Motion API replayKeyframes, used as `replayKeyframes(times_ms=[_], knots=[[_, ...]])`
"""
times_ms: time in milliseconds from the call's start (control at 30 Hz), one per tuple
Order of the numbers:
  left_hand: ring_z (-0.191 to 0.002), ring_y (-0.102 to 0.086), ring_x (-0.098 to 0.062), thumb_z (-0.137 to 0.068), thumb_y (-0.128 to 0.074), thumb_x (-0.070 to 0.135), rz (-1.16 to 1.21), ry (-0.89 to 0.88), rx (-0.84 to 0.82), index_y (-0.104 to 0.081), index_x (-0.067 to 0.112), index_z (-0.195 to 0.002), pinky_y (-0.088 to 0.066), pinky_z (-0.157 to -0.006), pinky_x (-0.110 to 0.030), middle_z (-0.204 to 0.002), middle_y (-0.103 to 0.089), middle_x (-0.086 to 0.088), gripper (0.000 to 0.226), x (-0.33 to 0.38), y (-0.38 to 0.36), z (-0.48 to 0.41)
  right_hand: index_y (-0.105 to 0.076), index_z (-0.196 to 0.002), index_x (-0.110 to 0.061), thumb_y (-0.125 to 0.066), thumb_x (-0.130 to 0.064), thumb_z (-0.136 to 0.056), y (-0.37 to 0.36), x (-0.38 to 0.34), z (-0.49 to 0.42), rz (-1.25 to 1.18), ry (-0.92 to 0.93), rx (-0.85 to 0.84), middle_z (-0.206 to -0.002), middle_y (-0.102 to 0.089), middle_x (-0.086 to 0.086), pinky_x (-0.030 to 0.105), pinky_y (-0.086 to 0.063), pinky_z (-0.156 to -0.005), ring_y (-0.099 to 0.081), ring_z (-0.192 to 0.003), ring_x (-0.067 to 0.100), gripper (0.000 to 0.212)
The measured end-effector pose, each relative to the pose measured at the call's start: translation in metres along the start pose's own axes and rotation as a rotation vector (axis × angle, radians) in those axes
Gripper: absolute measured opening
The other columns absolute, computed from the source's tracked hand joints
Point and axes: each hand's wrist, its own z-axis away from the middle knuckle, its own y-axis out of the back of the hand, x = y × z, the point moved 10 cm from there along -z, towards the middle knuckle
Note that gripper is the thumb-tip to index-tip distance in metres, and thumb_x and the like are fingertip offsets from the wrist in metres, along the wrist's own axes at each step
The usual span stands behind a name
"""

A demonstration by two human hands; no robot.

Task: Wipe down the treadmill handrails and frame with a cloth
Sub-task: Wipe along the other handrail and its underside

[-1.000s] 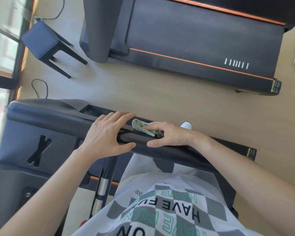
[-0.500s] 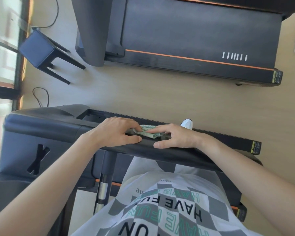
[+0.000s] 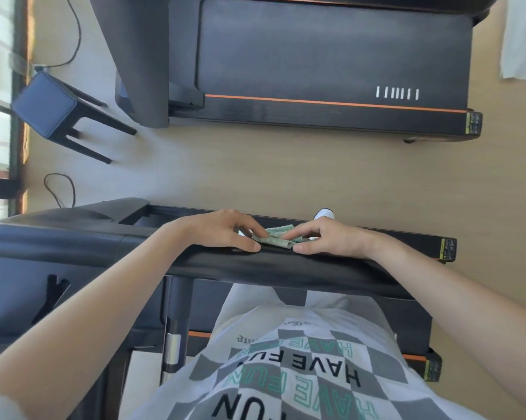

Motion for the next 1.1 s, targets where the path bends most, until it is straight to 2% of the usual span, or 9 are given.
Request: replayKeyframes(times_ms=[133, 233, 333, 433, 533, 700, 833, 933, 1100], knots=[[-0.115, -0.061, 0.003, -0.084, -0.068, 0.061, 0.007, 0.035, 0.055, -0.07, 0.041, -0.121, -0.046, -0.109, -0.034, -0.125, -0.067, 0.022, 0.043, -0.013, 0.007, 0.006, -0.063, -0.129, -0.047, -0.064, -0.05, -0.09, -0.01, -0.012, -0.016, 0.063, 0.045, 0.002, -0.133, -0.062, -0.024, 0.037, -0.041, -0.114, -0.056, -0.125, 0.002, 0.039], [-0.113, -0.062, 0.003, -0.084, -0.066, 0.059, 0.012, 0.044, 0.071, -0.072, 0.043, -0.117, -0.046, -0.109, -0.034, -0.123, -0.069, 0.02, 0.038, -0.015, 0.01, 0.006, -0.064, -0.129, -0.042, -0.061, -0.041, -0.096, -0.014, -0.014, -0.022, 0.072, 0.066, -0.007, -0.133, -0.063, -0.024, 0.037, -0.042, -0.113, -0.057, -0.124, 0.0, 0.033], [-0.117, -0.059, 0.004, -0.086, -0.065, 0.054, 0.013, 0.049, 0.013, -0.07, 0.044, -0.121, -0.043, -0.113, -0.034, -0.127, -0.065, 0.023, 0.037, -0.001, -0.002, -0.008, -0.067, -0.127, -0.039, -0.059, -0.031, -0.1, -0.003, -0.002, -0.005, 0.057, 0.021, -0.015, -0.127, -0.067, -0.019, 0.027, -0.045, -0.107, -0.062, -0.116, 0.002, 0.029], [-0.121, -0.057, 0.005, -0.09, -0.06, 0.051, -0.018, 0.028, -0.044, -0.066, 0.047, -0.127, -0.04, -0.115, -0.033, -0.133, -0.062, 0.024, 0.037, 0.023, -0.02, -0.029, -0.068, -0.126, -0.035, -0.057, -0.024, -0.102, 0.016, 0.023, 0.02, 0.05, -0.014, 0.012, -0.119, -0.069, -0.021, 0.007, -0.044, -0.087, -0.062, -0.103, -0.008, 0.029], [-0.128, -0.05, 0.007, -0.097, -0.056, 0.042, -0.036, 0.001, -0.12, -0.062, 0.046, -0.134, -0.035, -0.118, -0.03, -0.143, -0.053, 0.031, 0.038, 0.044, -0.038, -0.049, -0.068, -0.125, -0.039, -0.058, -0.024, -0.101, 0.033, 0.048, 0.04, 0.07, -0.054, 0.054, -0.106, -0.068, -0.025, 0.004, -0.041, -0.081, -0.06, -0.09, -0.01, 0.03], [-0.13, -0.047, 0.01, -0.1, -0.06, 0.037, -0.003, -0.026, -0.127, -0.064, 0.041, -0.135, -0.034, -0.115, -0.023, -0.143, -0.053, 0.031, 0.035, 0.052, -0.04, -0.046, -0.068, -0.126, -0.034, -0.061, -0.032, -0.099, 0.033, 0.052, 0.04, 0.109, -0.057, 0.075, -0.125, -0.069, -0.011, 0.026, -0.044, -0.106, -0.061, -0.114, 0.007, 0.029], [-0.129, -0.05, 0.008, -0.096, -0.064, 0.041, 0.045, -0.077, -0.08, -0.067, 0.04, -0.131, -0.037, -0.112, -0.025, -0.139, -0.057, 0.029, 0.035, 0.051, -0.036, -0.036, -0.067, -0.129, -0.03, -0.06, -0.031, -0.1, 0.028, 0.043, 0.041, 0.125, 0.011, 0.056, -0.133, -0.063, -0.018, 0.013, -0.039, -0.105, -0.057, -0.116, -0.007, 0.03], [-0.129, -0.051, 0.006, -0.091, -0.069, 0.045, 0.084, -0.092, -0.063, -0.071, 0.041, -0.12, -0.037, -0.113, -0.026, -0.135, -0.06, 0.027, 0.029, 0.062, -0.041, -0.046, -0.07, -0.122, -0.037, -0.06, -0.032, -0.1, 0.036, 0.055, 0.053, 0.105, 0.009, 0.074, -0.127, -0.065, -0.023, 0.018, -0.042, -0.106, -0.058, -0.114, -0.01, 0.025], [-0.116, -0.058, 0.01, -0.094, -0.073, 0.026, 0.07, -0.123, -0.094, -0.074, 0.024, -0.119, -0.039, -0.095, -0.004, -0.129, -0.067, 0.018, 0.025, 0.103, -0.059, -0.077, -0.078, -0.107, -0.037, -0.05, -0.043, -0.103, 0.063, 0.087, 0.09, -0.017, -0.075, 0.167, -0.095, -0.069, -0.037, 0.018, -0.039, -0.096, -0.059, -0.102, -0.011, 0.029]])
